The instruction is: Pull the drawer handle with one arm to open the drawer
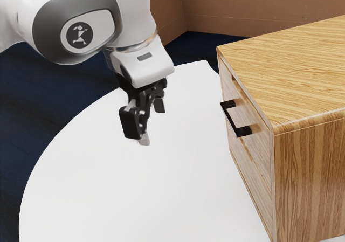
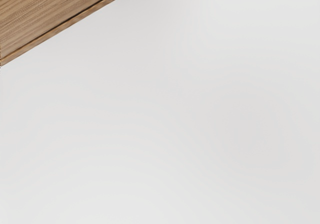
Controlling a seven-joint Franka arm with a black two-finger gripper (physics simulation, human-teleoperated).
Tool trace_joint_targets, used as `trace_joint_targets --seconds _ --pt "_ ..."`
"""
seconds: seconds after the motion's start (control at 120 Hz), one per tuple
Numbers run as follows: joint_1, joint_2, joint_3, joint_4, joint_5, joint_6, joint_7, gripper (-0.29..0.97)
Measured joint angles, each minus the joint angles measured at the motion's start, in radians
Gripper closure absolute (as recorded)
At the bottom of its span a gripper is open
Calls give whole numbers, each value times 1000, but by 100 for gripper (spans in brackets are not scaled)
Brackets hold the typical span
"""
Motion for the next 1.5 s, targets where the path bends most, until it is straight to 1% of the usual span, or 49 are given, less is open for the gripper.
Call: trace_joint_targets --seconds 0.242,0.375,0.558,0.725,0.85,1.0,1.183,1.383,1.5 --pt "-48 19 0 2 0 64 113 2" --pt "-70 13 -15 4 -2 93 159 2" --pt "-73 -17 -33 1 -1 111 207 2" --pt "-91 -13 -73 -2 -1 119 240 2" --pt "-92 -21 -81 -26 0 129 259 2" --pt "-78 -5 -75 -70 24 232 278 2" --pt "-64 0 -46 -127 33 370 295 2" --pt "-58 6 -40 -166 35 457 308 2" --pt "-49 7 -40 -199 41 484 314 2"
